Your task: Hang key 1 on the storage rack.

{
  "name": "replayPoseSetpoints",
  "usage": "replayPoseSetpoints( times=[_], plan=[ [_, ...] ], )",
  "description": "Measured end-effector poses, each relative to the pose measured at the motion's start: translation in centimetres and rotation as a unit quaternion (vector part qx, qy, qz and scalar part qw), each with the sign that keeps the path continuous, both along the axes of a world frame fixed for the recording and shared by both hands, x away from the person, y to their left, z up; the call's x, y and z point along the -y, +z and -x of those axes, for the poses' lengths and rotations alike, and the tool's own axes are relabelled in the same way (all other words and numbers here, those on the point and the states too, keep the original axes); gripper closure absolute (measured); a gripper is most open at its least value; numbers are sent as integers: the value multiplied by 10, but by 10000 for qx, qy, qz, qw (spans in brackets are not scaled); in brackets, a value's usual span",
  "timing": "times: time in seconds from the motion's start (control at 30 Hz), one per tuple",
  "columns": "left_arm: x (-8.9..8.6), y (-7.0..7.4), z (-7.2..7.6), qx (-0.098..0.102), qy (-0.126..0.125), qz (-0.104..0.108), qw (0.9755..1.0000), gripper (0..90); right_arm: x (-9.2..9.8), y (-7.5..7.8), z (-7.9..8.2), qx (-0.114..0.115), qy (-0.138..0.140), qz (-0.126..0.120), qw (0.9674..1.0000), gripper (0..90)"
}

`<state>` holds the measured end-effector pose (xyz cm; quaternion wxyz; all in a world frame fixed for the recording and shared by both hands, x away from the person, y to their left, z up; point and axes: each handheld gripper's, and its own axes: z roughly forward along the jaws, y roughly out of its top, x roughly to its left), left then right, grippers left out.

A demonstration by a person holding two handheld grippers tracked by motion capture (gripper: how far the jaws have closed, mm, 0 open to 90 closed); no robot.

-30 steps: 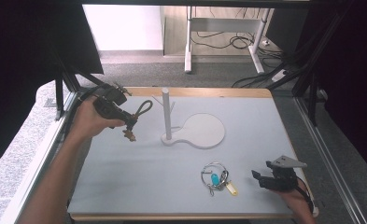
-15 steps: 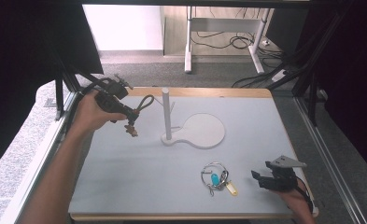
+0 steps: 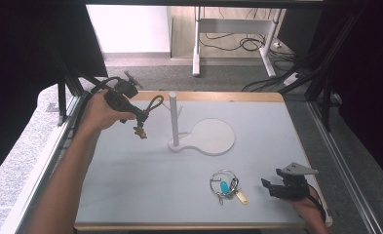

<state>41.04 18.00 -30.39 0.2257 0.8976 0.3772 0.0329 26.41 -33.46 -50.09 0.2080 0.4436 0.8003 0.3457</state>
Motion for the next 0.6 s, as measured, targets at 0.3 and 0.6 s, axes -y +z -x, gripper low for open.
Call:
replayPoseSetpoints(
  times=[0.3,0.6],
  plan=[
    [10,-8,-6,-41,-26,-104,9999,666,0,0,0,0,4,11,10000,282],
    [13,-11,-6,-68,-58,-204,9998,666,-1,0,0,-12,12,6,10000,282]
  ],
)
